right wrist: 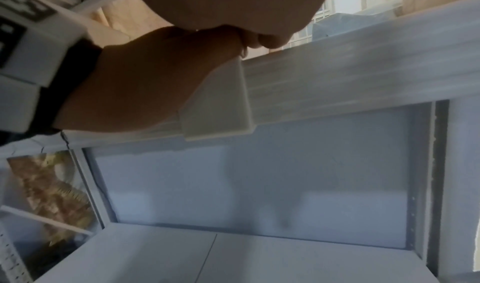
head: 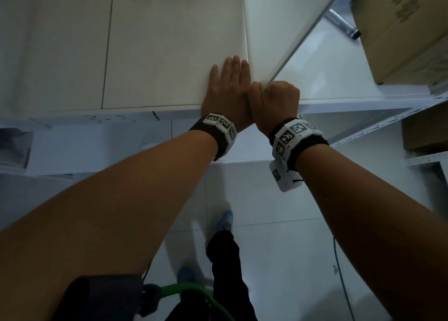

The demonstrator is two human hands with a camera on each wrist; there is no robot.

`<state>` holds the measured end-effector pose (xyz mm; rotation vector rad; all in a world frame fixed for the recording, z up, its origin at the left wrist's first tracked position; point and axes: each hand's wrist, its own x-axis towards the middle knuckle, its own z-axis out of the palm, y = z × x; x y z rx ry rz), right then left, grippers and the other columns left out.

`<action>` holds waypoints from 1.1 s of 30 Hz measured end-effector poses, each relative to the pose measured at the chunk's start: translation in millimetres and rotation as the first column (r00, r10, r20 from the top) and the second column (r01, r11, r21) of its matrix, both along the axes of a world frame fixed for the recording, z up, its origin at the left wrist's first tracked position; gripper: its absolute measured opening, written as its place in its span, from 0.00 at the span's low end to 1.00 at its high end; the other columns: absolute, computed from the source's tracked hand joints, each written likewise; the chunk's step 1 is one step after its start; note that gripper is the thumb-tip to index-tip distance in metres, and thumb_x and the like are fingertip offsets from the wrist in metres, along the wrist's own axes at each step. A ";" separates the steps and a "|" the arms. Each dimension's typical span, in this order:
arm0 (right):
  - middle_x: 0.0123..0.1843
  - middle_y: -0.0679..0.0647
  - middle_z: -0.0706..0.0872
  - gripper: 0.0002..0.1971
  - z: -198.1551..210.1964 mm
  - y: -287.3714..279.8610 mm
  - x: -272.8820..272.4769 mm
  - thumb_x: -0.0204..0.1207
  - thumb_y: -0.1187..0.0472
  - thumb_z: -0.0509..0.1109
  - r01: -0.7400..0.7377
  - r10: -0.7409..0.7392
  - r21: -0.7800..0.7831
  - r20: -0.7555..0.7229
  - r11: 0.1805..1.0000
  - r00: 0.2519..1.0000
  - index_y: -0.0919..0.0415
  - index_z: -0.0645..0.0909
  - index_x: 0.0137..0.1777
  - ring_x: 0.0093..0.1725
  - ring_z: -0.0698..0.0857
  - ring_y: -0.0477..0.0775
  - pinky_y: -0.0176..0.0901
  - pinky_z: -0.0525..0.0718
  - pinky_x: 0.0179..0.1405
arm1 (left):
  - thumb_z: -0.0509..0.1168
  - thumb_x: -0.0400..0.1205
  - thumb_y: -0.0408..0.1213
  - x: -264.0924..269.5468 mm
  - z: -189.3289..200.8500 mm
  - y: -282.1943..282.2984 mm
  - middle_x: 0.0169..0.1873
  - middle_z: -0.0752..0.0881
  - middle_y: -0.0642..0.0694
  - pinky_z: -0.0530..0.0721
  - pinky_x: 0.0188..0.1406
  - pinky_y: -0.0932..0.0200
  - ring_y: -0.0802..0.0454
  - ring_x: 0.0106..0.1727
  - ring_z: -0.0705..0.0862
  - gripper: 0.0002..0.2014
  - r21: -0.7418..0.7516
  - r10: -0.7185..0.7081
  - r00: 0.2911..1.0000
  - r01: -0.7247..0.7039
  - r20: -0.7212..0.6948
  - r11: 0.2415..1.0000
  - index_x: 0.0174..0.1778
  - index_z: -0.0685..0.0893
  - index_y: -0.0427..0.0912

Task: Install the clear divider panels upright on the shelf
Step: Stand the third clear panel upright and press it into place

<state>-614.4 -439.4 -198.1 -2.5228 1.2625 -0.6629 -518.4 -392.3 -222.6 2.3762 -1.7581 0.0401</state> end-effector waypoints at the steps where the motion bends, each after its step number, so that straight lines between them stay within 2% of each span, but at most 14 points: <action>1: 0.18 0.57 0.68 0.25 0.8 -0.4 -0.3 0.75 0.47 0.50 -0.012 0.012 -0.008 0.003 1.000 1.000 0.62 0.67 0.21 0.20 0.69 0.60 0.44 0.66 0.26 | 0.32 0.82 0.52 -0.4 0.3 -0.2 0.81 0.66 0.30 0.58 0.81 0.34 0.35 0.83 0.63 0.39 0.006 0.000 1.000 0.000 -0.006 1.000 0.82 0.62 0.30; 3: 0.17 0.55 0.67 0.25 3.7 -1.0 -0.9 0.77 0.48 0.51 -0.036 0.036 -0.029 0.009 0.999 0.999 0.61 0.65 0.20 0.18 0.67 0.59 0.43 0.64 0.26 | 0.33 0.83 0.51 -0.9 0.1 -0.5 0.81 0.66 0.30 0.59 0.81 0.34 0.35 0.83 0.63 0.37 0.003 0.001 1.000 0.000 -0.009 1.000 0.82 0.62 0.30; 7: 0.15 0.52 0.63 0.25 7.3 0.6 0.5 0.77 0.57 0.65 -0.095 0.102 -0.128 0.046 0.987 0.994 0.58 0.62 0.19 0.15 0.63 0.55 0.39 0.63 0.24 | 0.46 0.85 0.49 -0.3 -5.1 -0.4 0.79 0.69 0.30 0.62 0.80 0.34 0.35 0.82 0.66 0.33 -0.013 0.003 1.000 -0.003 0.019 1.000 0.81 0.64 0.29; 9: 0.16 0.52 0.63 0.25 8.7 -0.5 3.2 0.76 0.58 0.68 -0.106 0.110 -0.126 0.027 0.986 0.994 0.57 0.63 0.19 0.14 0.64 0.55 0.39 0.64 0.22 | 0.49 0.84 0.49 -0.2 -5.1 -0.5 0.79 0.69 0.30 0.62 0.80 0.33 0.34 0.81 0.67 0.33 -0.015 0.002 1.000 -0.002 0.031 1.000 0.80 0.65 0.29; 13: 0.15 0.55 0.70 0.26 2.4 -3.4 0.9 0.79 0.52 0.58 -0.086 0.091 -0.130 0.030 0.988 0.995 0.61 0.69 0.18 0.14 0.71 0.58 0.42 0.71 0.20 | 0.44 0.83 0.50 0.6 -0.3 -1.2 0.79 0.70 0.30 0.62 0.80 0.33 0.34 0.81 0.67 0.34 -0.011 -0.003 1.000 0.003 0.028 1.000 0.80 0.66 0.29; 17: 0.20 0.58 0.75 0.26 0.3 1.5 -0.8 0.79 0.49 0.54 -0.006 0.004 -0.037 -0.053 0.999 0.999 0.63 0.74 0.23 0.21 0.74 0.62 0.47 0.77 0.26 | 0.36 0.82 0.51 -2.1 0.2 2.3 0.80 0.67 0.30 0.61 0.80 0.33 0.35 0.82 0.65 0.37 0.003 -0.002 1.000 0.002 0.010 1.000 0.81 0.62 0.28; 20: 0.22 0.56 0.75 0.26 5.0 2.9 -1.9 0.76 0.45 0.49 0.028 -0.029 -0.017 -0.097 0.999 0.995 0.61 0.75 0.25 0.23 0.75 0.60 0.46 0.77 0.28 | 0.35 0.82 0.51 -2.1 2.4 0.9 0.80 0.67 0.30 0.61 0.80 0.33 0.35 0.82 0.64 0.38 -0.002 -0.006 1.000 0.006 0.011 1.000 0.82 0.61 0.29; 24: 0.23 0.53 0.73 0.20 12.1 8.1 -4.4 0.77 0.51 0.54 0.021 -0.022 -0.056 -0.030 0.998 0.999 0.59 0.70 0.26 0.23 0.72 0.57 0.43 0.68 0.27 | 0.32 0.81 0.51 0.0 1.4 0.5 0.80 0.66 0.29 0.61 0.80 0.32 0.33 0.82 0.64 0.39 0.002 -0.026 0.999 0.026 0.034 1.000 0.81 0.63 0.30; 28: 0.24 0.54 0.74 0.19 13.0 8.1 -3.4 0.78 0.56 0.56 0.074 -0.074 0.025 -0.006 0.997 0.997 0.61 0.71 0.26 0.25 0.75 0.59 0.45 0.74 0.30 | 0.34 0.82 0.53 0.3 -1.0 0.0 0.80 0.67 0.29 0.60 0.80 0.33 0.35 0.82 0.64 0.39 -0.030 -0.012 1.000 0.012 0.005 0.999 0.82 0.62 0.29; 30: 0.25 0.55 0.74 0.19 15.4 8.1 -4.5 0.79 0.56 0.55 0.049 -0.049 0.019 -0.025 0.999 0.999 0.62 0.70 0.27 0.26 0.75 0.60 0.46 0.74 0.30 | 0.35 0.83 0.54 -0.5 -3.9 -0.9 0.80 0.67 0.29 0.61 0.80 0.33 0.35 0.82 0.65 0.38 -0.047 -0.003 1.000 0.002 -0.011 0.999 0.82 0.60 0.30; 33: 0.27 0.55 0.74 0.20 20.2 7.9 -1.3 0.82 0.55 0.56 -0.012 0.012 0.011 -0.094 1.000 0.996 0.60 0.70 0.28 0.29 0.73 0.60 0.46 0.67 0.31 | 0.39 0.84 0.53 -0.2 -6.2 -0.5 0.78 0.70 0.29 0.65 0.77 0.29 0.30 0.79 0.69 0.35 -0.104 -0.028 1.000 0.027 -0.014 0.994 0.82 0.63 0.33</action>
